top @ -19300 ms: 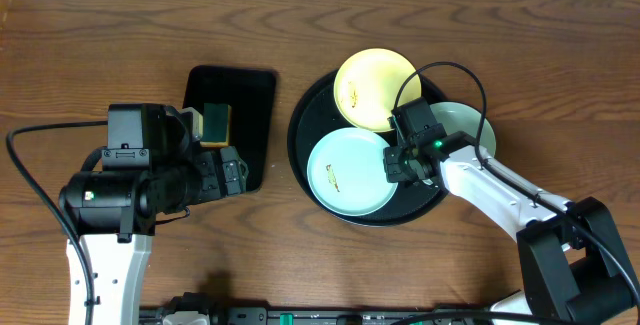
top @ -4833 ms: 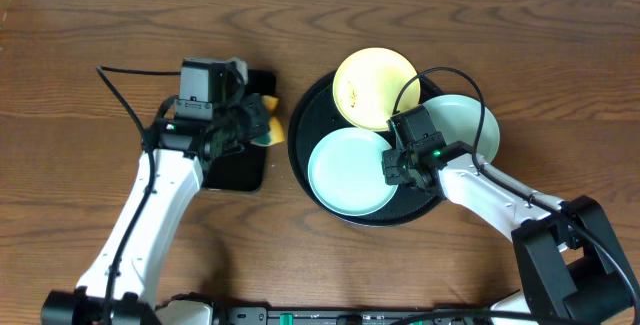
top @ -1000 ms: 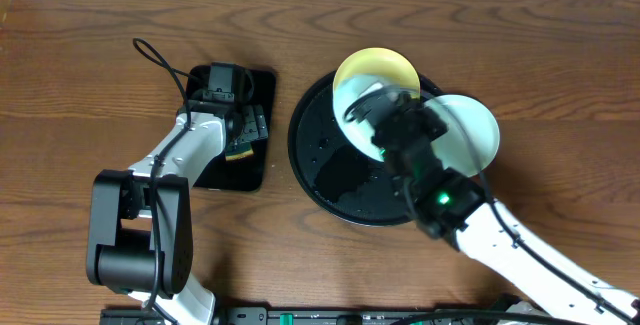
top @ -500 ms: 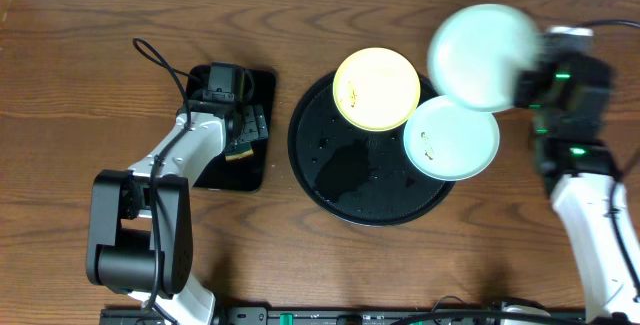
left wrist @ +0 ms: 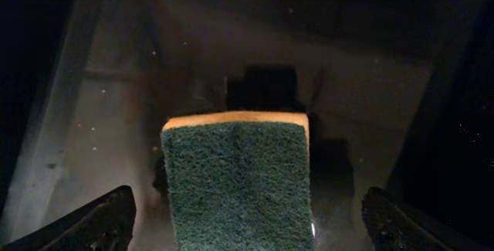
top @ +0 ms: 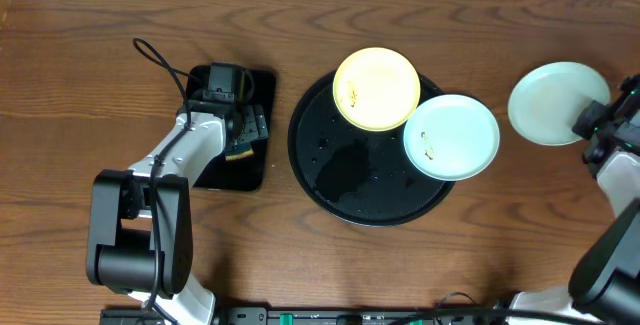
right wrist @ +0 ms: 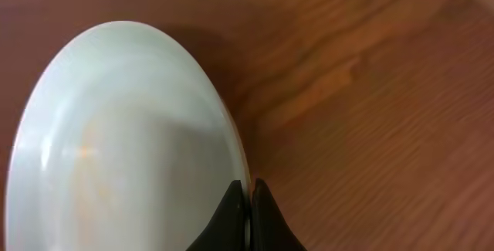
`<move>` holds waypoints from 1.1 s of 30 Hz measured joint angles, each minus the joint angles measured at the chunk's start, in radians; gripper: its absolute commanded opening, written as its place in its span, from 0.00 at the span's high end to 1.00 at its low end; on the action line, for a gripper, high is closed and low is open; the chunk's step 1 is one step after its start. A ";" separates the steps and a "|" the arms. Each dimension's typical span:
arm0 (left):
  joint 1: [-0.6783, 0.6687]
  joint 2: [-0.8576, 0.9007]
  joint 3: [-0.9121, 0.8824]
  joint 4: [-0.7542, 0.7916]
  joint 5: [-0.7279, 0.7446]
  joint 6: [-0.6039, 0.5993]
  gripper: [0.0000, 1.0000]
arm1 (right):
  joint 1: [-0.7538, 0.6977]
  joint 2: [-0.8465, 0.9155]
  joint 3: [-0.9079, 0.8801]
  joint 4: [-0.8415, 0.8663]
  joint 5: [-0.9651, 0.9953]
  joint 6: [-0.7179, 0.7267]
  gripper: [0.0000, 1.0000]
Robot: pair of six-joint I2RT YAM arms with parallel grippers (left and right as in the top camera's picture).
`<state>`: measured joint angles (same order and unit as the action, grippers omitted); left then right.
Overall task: Clean dirty plates on tray and stack at the side
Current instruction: 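Set the plate on the table right of the tray and release, then move the right gripper to the remaining pale green plate rim and grip it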
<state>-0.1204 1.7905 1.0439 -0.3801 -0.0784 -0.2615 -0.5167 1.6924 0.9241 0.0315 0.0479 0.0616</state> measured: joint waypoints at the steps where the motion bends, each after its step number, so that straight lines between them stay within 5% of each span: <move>1: 0.000 0.000 0.000 0.000 0.000 0.000 0.06 | 0.000 0.019 0.000 0.006 -0.002 0.000 0.76; 2: 0.000 0.000 0.000 0.000 0.000 0.000 0.06 | 0.000 0.032 0.000 0.010 -0.003 0.003 0.55; 4: 0.000 0.000 0.000 0.000 0.000 0.000 0.06 | 0.000 0.047 0.000 0.006 -0.008 0.008 0.45; 13: 0.000 0.000 0.000 0.000 0.000 0.000 0.06 | 0.024 -0.097 0.040 -0.167 -0.153 -0.021 0.55; 19: 0.000 0.000 0.000 0.000 0.000 0.000 0.06 | 0.277 -0.207 0.280 -0.452 -0.266 -0.127 0.52; 28: 0.000 0.000 0.000 0.000 0.000 0.000 0.06 | 0.621 -0.084 0.317 -0.502 -0.199 -0.175 0.44; 33: 0.000 0.000 0.000 0.001 0.000 0.000 0.06 | 0.669 0.059 0.317 -0.472 -0.157 -0.174 0.44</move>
<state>-0.1204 1.7905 1.0439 -0.3794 -0.0784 -0.2615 0.1528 1.7512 1.2415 -0.4408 -0.1089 -0.1127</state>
